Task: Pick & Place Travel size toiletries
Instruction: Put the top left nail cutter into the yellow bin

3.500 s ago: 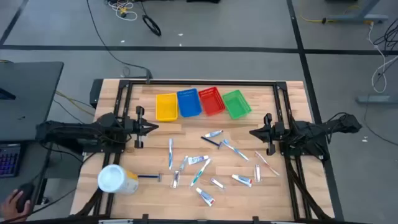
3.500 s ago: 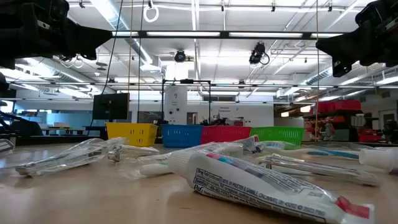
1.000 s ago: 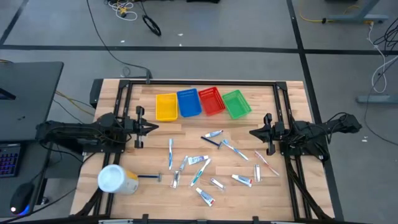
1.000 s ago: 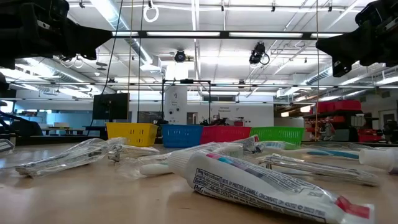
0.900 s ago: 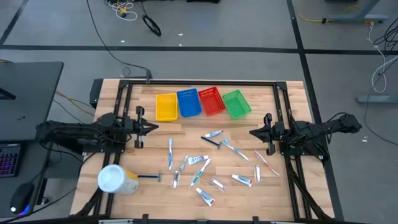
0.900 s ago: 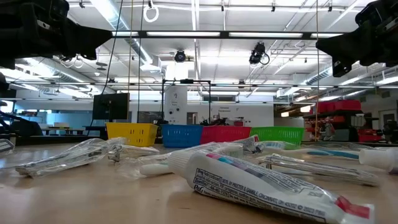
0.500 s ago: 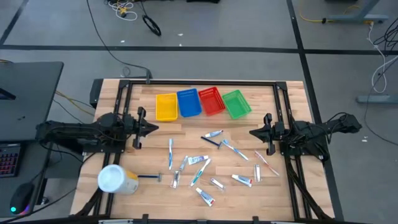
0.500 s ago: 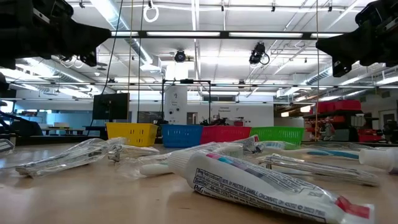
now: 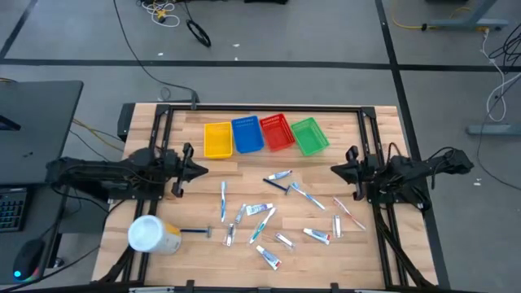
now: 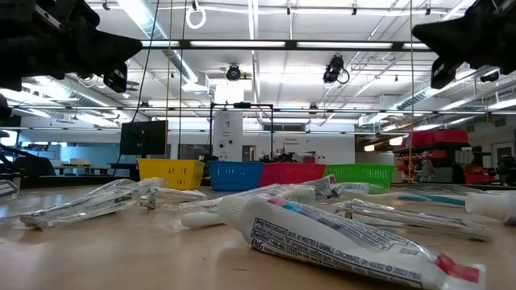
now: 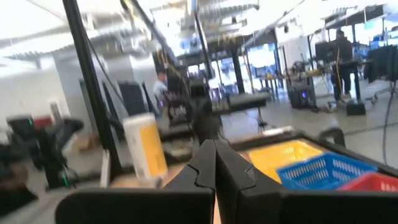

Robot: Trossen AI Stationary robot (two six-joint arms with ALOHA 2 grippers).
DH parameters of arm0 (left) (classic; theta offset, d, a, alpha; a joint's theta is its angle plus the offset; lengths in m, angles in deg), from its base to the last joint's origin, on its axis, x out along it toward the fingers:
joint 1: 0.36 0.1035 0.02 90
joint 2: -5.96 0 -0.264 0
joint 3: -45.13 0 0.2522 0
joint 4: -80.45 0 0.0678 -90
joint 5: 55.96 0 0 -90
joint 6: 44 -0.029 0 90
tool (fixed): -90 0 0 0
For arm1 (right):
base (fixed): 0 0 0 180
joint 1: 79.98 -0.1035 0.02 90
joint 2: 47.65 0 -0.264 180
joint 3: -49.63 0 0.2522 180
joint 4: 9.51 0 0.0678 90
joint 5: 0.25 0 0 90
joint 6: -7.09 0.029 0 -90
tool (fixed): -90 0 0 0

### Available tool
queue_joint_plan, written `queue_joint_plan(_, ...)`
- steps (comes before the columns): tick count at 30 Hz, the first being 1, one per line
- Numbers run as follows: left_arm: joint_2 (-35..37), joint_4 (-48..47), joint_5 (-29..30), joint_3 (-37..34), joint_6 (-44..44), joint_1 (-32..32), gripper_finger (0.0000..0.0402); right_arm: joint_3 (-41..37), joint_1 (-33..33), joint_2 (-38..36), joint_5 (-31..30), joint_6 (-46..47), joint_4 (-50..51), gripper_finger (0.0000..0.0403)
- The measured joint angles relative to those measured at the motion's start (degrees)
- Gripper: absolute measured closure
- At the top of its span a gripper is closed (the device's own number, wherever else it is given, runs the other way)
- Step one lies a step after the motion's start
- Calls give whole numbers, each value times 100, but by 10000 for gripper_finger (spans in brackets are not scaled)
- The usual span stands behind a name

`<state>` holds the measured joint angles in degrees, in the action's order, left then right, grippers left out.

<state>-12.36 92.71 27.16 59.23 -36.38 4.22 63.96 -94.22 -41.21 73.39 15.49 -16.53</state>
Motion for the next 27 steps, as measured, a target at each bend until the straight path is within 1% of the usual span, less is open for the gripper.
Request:
queue_joint_plan(5, -225, 62, 361, 2, 61, 0, 358, -1, 2, 0, -3, -28, -488, 402)
queue_joint_plan(10, -532, 92, 594, 126, 90, 0, 324, -2, 2, 2, -23, -89, -562, 402)
queue_joint_plan(11, -594, 110, 622, 161, 55, 0, 318, -2, 2, 0, -136, -95, -606, 402)
queue_joint_plan(16, -876, 109, 647, 236, 28, 0, 298, -2, 2, 2, -892, -197, -627, 402)
queue_joint_plan(18, -977, 221, 734, 243, 99, 0, 295, -2, 2, 0, -1283, -108, -669, 402)
queue_joint_plan(20, -1074, 247, 902, 255, 246, 0, 294, -2, 2, 0, -1878, -25, -694, 402)
queue_joint_plan(21, -1126, 243, 995, 255, 270, 0, 294, -2, 2, 0, -2281, -89, -692, 402)
queue_joint_plan(23, -1228, 241, 1131, 255, 297, 1, 295, -2, 4, 0, -2942, -432, -649, 402)
queue_joint_plan(24, -1284, 246, 1173, 255, 299, 2, 295, -2, 4, 2, -3158, -605, -618, 402)
queue_joint_plan(25, -1338, 268, 1200, 255, 300, 1, 296, -2, 4, 2, -3263, -767, -609, 402)
queue_joint_plan(27, -1451, 415, 1225, 256, 309, 2, 297, -2, 4, 2, -3198, -1043, -616, 402)
